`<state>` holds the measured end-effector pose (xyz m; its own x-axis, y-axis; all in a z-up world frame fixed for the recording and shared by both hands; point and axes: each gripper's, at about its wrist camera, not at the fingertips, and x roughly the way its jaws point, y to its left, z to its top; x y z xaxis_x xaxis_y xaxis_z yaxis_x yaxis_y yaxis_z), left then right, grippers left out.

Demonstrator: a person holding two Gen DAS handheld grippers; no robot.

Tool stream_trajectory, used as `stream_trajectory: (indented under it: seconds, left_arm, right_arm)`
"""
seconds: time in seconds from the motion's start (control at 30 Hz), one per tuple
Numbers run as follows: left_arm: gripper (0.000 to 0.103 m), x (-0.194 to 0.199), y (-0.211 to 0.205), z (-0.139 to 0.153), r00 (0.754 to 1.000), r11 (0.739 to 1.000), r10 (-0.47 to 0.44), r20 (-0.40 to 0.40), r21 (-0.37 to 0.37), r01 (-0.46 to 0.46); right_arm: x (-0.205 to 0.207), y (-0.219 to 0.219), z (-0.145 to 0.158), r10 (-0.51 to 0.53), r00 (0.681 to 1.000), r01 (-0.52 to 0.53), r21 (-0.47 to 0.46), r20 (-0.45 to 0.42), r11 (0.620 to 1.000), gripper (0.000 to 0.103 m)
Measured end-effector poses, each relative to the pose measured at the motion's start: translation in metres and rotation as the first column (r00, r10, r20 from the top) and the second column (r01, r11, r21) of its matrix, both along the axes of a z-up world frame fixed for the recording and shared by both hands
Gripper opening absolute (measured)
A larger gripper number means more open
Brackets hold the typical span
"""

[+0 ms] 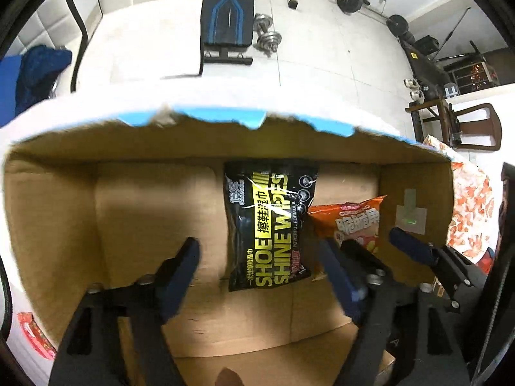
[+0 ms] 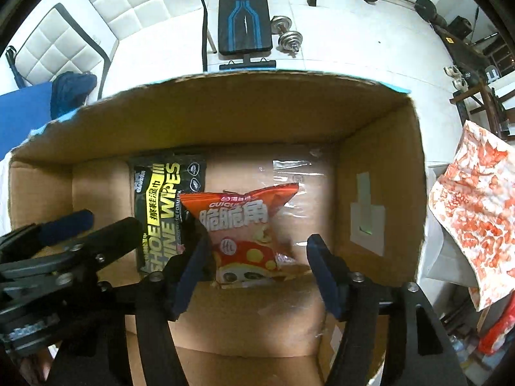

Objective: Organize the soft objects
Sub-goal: 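Carry both packs over the cardboard box and open both grippers to drop them, then withdraw both grippers from the box toward the remaining snacks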

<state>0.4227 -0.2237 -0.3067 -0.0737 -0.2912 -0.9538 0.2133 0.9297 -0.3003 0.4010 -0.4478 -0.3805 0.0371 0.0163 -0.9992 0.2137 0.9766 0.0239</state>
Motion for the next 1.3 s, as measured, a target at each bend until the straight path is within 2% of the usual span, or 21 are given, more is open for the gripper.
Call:
stream_trajectory:
  seconds: [0.07, 0.17, 0.23, 0.53, 0.97, 1.3]
  left_arm:
    - [0.093, -0.004, 0.006, 0.009, 0.999, 1.000, -0.007, 0.037, 0.020, 0.007]
    - [0.097, -0.016, 0.012, 0.028, 0.992, 0.998, -0.031, 0.121, 0.067, 0.023]
    - [0.101, -0.023, 0.017, 0.035, 0.987, 0.997, -0.027, 0.155, 0.075, 0.016]
    - [0.102, -0.054, 0.032, 0.053, 0.977, 0.999, -0.010, 0.214, 0.050, -0.001]
    - [0.102, -0.108, 0.038, 0.109, 0.938, 0.999, -0.035, 0.344, 0.038, 0.024]
    - [0.102, -0.143, 0.055, 0.150, 0.910, 0.999, -0.037, 0.412, -0.006, 0.043]
  right_arm:
    - [-0.002, 0.002, 0.006, 0.001, 1.000, -0.001, 0.011, 0.005, 1.000, 0.094]
    - [-0.012, 0.011, 0.013, 0.017, 1.000, -0.018, 0.017, 0.005, 1.000, 0.103]
    - [-0.022, 0.014, 0.019, 0.025, 1.000, -0.026, 0.028, 0.010, 0.999, 0.103]
    - [-0.059, 0.024, 0.048, -0.004, 0.996, 0.005, -0.015, 0.086, 1.000, 0.103]
    - [-0.130, 0.046, 0.121, -0.014, 0.978, 0.035, -0.098, 0.210, 0.995, 0.103]
    - [-0.173, 0.058, 0.174, -0.045, 0.961, 0.076, -0.105, 0.272, 0.992, 0.103]
